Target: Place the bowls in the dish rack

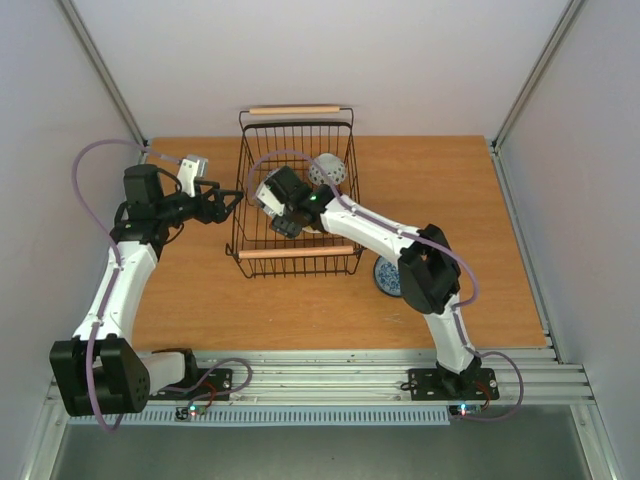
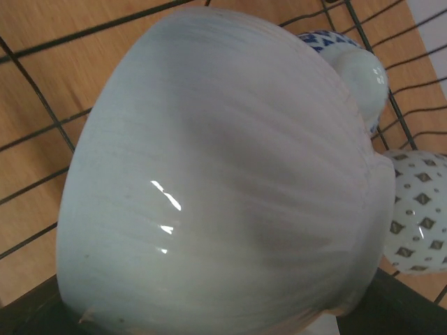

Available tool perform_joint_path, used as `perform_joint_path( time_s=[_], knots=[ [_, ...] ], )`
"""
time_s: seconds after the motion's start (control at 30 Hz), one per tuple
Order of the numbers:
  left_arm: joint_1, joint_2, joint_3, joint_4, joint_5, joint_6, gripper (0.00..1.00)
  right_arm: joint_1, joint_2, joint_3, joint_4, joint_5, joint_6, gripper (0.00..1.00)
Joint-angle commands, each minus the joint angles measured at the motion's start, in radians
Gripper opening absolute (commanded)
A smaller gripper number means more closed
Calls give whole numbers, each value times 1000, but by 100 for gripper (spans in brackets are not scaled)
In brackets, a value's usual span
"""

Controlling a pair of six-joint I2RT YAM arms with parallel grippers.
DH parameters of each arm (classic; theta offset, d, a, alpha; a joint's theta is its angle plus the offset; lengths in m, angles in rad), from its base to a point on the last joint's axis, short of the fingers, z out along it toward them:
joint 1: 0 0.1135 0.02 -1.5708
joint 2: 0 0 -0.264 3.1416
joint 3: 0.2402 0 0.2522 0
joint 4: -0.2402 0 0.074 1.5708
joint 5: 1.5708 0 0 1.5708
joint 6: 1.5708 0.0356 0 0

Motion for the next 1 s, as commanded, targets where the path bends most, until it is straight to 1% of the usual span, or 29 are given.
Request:
perform_joint_path(
  time_s=[0.0,0.2,0.43,0.97],
  knots=[
    [4,-3,-10,54,3,3,90,33,50,66,51,149,-156,1],
    [3,-3,-11,55,7,4,90,42,103,68,117,237,-217,1],
    [4,3,-10,54,12,4,90,52,193,78,240,365,-348,1],
    [4,-18,-20,67,-1,4,91,39,354,224,320,422,-484,1]
  ],
)
